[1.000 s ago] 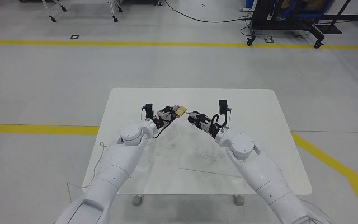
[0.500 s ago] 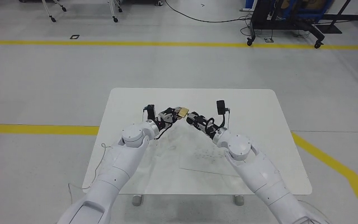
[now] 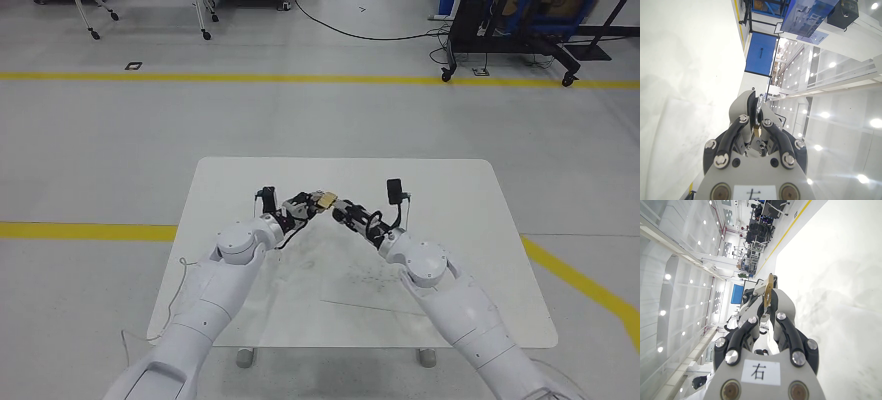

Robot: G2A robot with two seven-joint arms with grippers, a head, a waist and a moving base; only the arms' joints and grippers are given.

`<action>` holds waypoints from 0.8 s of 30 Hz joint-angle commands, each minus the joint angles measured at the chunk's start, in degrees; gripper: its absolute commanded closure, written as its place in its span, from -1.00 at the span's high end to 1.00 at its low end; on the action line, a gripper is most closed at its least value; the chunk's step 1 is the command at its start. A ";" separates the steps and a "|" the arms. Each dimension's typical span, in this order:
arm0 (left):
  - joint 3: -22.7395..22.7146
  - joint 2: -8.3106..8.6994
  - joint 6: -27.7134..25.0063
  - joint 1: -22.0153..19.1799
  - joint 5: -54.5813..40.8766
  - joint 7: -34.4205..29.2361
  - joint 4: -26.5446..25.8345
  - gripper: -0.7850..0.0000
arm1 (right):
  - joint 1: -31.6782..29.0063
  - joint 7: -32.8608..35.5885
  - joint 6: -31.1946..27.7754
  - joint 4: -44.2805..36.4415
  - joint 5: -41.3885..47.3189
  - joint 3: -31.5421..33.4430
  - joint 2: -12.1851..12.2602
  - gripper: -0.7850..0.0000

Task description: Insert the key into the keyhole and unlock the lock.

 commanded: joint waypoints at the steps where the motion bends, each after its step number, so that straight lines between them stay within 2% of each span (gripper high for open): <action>1: -0.34 0.05 -0.08 0.05 -0.09 0.34 -0.05 -1.00 | -0.14 1.21 -1.28 -0.18 1.86 1.04 0.07 1.00; 3: -0.61 0.10 -0.44 0.11 0.14 0.82 -0.22 -1.00 | -0.05 2.43 -2.07 0.07 2.53 2.70 0.36 1.00; 15: -1.41 0.25 -4.39 0.45 1.32 0.66 -1.32 -1.00 | -0.05 2.43 -2.07 0.07 2.53 2.70 0.36 1.00; 17: -1.71 0.24 -5.66 0.62 0.80 0.33 -1.62 -1.00 | -0.62 4.72 -0.45 0.18 8.25 3.39 0.21 1.00; 21: -2.09 0.34 -8.87 0.88 1.05 -1.01 -1.91 -1.00 | 0.56 14.95 2.12 3.46 21.54 6.32 0.18 0.97; 23: -2.15 0.35 -10.37 1.05 1.37 -1.15 -2.09 -1.00 | 1.00 20.85 3.68 5.14 29.10 7.39 0.04 0.73; 24: -2.19 0.35 -11.04 1.17 1.32 -1.28 -2.20 -1.00 | 1.33 23.50 5.00 6.03 32.35 7.71 -0.05 0.52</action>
